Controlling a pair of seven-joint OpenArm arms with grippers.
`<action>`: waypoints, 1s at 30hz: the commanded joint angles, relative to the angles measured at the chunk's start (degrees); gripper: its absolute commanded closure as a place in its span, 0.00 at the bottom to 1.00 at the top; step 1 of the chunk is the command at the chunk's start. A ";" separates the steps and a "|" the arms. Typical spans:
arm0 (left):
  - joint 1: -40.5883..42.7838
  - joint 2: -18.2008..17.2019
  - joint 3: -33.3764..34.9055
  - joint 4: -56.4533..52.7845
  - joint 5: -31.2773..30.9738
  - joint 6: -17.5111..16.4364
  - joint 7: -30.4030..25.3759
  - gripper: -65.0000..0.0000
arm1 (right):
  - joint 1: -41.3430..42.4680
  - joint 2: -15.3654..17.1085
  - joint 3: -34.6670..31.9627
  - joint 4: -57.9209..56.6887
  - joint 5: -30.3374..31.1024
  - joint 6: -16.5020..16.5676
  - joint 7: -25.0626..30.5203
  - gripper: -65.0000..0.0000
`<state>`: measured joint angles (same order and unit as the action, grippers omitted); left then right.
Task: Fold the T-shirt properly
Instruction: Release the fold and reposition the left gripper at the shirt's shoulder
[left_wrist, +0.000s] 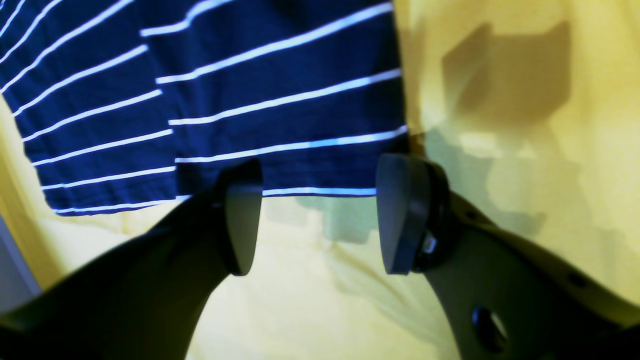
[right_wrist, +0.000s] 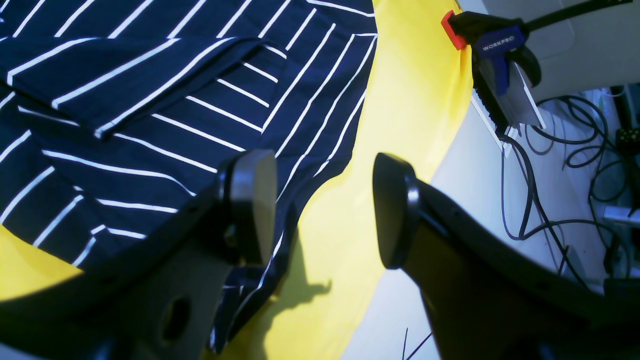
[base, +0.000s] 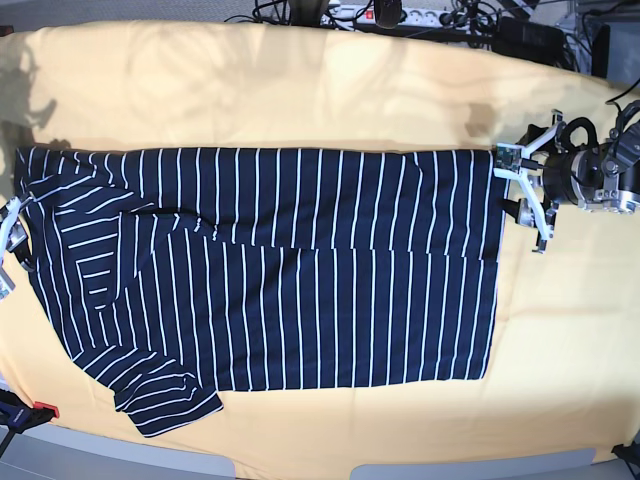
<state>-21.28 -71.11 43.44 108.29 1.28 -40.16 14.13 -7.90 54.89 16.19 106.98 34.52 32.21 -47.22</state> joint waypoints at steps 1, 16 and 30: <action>-0.94 -1.25 -0.70 0.44 -0.33 0.16 -0.39 0.43 | 0.81 1.62 0.79 0.63 -0.20 -0.31 1.07 0.49; 4.61 1.60 -0.68 -3.19 11.74 0.16 -5.77 0.43 | 0.79 1.60 0.79 0.63 -0.20 -1.53 1.01 0.49; 4.42 5.90 -0.68 -8.33 15.43 0.83 -10.73 0.44 | 0.79 1.60 0.79 0.63 0.22 -1.53 0.83 0.49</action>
<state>-16.71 -65.21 42.72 99.92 16.16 -40.97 3.03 -7.90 54.89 16.19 106.98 34.57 31.09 -47.22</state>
